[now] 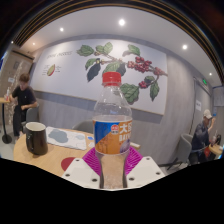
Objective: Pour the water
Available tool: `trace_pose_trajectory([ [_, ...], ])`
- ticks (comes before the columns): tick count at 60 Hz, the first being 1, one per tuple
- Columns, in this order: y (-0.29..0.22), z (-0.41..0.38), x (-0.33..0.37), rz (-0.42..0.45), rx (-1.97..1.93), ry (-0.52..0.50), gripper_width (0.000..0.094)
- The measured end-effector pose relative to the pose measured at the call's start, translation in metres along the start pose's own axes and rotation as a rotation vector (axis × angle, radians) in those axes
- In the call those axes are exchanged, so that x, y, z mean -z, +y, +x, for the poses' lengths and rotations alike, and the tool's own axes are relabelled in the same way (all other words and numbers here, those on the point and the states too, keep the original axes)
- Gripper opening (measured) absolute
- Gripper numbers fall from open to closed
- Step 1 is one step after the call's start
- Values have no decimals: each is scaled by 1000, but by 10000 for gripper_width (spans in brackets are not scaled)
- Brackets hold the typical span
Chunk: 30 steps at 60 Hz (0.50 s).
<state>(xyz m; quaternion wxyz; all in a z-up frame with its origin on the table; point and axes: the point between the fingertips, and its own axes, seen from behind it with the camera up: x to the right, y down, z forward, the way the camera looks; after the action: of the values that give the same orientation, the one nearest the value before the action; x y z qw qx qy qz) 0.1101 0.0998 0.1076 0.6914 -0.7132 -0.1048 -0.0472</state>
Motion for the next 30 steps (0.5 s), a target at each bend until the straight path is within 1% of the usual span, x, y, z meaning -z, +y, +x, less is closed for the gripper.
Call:
trace_pose_trajectory([
  [7, -55, -6, -15, 48, 394, 37, 252],
  [14, -110, -44, -35, 114, 931, 103, 251],
  [18, -134, -60, -45, 141, 1240, 109, 253],
  [20, -150, -59, -52, 155, 1370, 95, 253],
  [22, -148, -71, -48, 162, 1511, 119, 253],
  [23, -157, -71, -56, 172, 1558, 105, 252],
  [26, -164, -81, -59, 191, 1721, 116, 252],
  [27, -155, -95, -46, 193, 1777, 137, 252],
  [28, -153, -105, -59, 207, 1803, 142, 252],
  [30, -157, -111, -59, 222, 1872, 151, 253],
])
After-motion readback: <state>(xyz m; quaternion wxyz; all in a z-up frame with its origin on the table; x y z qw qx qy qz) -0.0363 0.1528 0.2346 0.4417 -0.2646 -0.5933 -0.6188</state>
